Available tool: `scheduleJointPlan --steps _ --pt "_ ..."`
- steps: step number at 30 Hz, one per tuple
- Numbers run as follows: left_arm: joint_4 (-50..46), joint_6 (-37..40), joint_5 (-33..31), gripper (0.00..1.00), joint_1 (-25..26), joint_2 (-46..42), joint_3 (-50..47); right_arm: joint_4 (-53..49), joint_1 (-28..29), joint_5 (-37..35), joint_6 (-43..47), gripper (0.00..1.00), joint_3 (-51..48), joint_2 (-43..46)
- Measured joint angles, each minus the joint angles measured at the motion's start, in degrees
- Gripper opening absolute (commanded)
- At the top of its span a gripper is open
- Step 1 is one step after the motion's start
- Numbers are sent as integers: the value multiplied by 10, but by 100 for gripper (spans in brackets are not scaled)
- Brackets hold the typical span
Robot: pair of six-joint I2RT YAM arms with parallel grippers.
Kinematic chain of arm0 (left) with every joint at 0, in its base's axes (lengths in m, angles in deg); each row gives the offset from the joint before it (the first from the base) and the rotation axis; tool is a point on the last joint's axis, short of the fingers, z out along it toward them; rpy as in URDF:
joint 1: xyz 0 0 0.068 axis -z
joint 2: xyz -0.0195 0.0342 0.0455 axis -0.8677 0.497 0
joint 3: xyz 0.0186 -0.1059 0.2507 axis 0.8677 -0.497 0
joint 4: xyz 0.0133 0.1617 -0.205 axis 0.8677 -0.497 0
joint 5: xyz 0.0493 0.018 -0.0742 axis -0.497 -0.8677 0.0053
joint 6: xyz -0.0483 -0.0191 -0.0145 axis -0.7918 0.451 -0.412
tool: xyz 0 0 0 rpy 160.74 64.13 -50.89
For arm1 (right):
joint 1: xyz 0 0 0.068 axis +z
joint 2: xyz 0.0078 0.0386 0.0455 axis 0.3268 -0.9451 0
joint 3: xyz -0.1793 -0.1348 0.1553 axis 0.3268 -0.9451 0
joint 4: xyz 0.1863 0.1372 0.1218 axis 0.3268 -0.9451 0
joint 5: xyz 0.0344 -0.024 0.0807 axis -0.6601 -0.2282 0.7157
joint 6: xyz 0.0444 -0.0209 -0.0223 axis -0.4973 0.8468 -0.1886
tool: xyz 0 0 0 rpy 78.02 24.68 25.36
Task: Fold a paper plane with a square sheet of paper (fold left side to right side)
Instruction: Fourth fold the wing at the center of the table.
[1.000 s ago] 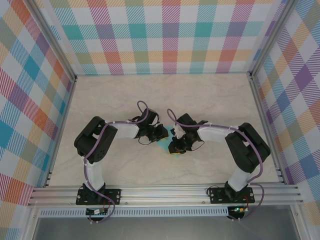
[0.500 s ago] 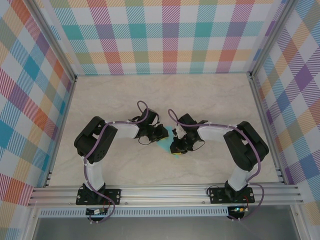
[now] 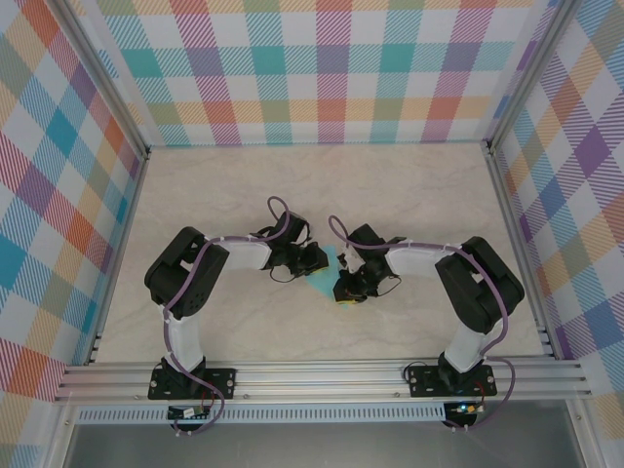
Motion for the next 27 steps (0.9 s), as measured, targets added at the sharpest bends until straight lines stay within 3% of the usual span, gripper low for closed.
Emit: scheduleJointPlan --steps 16,27 --pt "-2 0 1 14 8 0 0 72 -6 -5 -25 15 -85 61" --pt "-5 0 7 14 12 0 0 70 -6 -25 -48 15 -135 118"
